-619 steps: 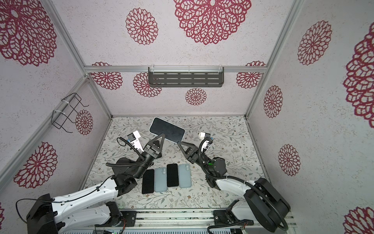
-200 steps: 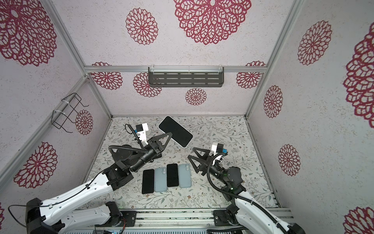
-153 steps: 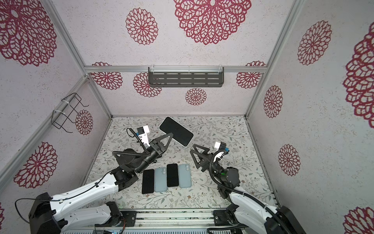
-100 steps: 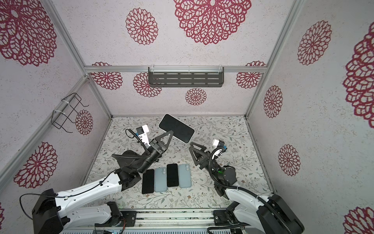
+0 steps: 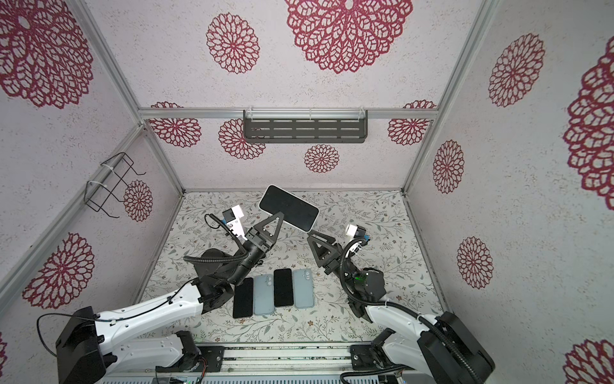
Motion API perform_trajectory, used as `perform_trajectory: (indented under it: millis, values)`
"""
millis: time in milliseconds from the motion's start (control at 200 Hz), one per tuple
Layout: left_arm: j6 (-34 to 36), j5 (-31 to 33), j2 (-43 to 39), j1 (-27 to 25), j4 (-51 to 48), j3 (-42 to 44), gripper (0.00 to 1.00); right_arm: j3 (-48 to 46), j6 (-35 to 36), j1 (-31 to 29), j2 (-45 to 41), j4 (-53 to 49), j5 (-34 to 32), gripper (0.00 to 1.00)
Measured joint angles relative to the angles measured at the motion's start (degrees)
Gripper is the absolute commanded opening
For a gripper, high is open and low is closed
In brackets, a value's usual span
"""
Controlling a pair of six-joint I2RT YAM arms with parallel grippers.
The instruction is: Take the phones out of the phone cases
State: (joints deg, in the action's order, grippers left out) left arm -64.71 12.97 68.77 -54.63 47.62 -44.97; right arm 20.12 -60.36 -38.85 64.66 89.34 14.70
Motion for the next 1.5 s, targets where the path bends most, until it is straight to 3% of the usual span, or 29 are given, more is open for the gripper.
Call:
perform_trajectory:
  millis: [185,365,741,906,1081,1331,1501]
  values:
    - [-0.04,0.59,0.28,-0.33,0.17,0.22,0.00,1.70,-0.22,-0.39,0.42,0.00,0.13,0.52]
    - [-0.26,1.16,0.50,-0.35,0.31,0.74,0.00,2.97,-0.44,-0.87,0.68,0.35,0.50,0.38]
    - [-0.70,1.81,0.61,-0.57,0.94,0.81,0.00,2.97,-0.70,-1.33,1.44,0.37,0.48,0.23]
    - [-0.90,1.75,0.61,-0.61,1.31,0.81,0.00,2.97,-0.92,-1.44,1.57,0.39,0.48,0.08]
    - [-0.90,1.66,0.63,-0.61,1.68,0.81,0.00,2.97,-1.22,-1.49,1.57,0.63,0.46,0.00]
    - [-1.51,1.53,0.52,-0.61,0.48,0.44,0.00,2.97,-0.46,-1.36,1.46,0.61,1.16,0.00]
    - [-2.73,0.83,-1.60,-0.63,-10.99,-4.00,0.00,2.95,2.27,1.11,0.44,0.20,5.42,0.00]
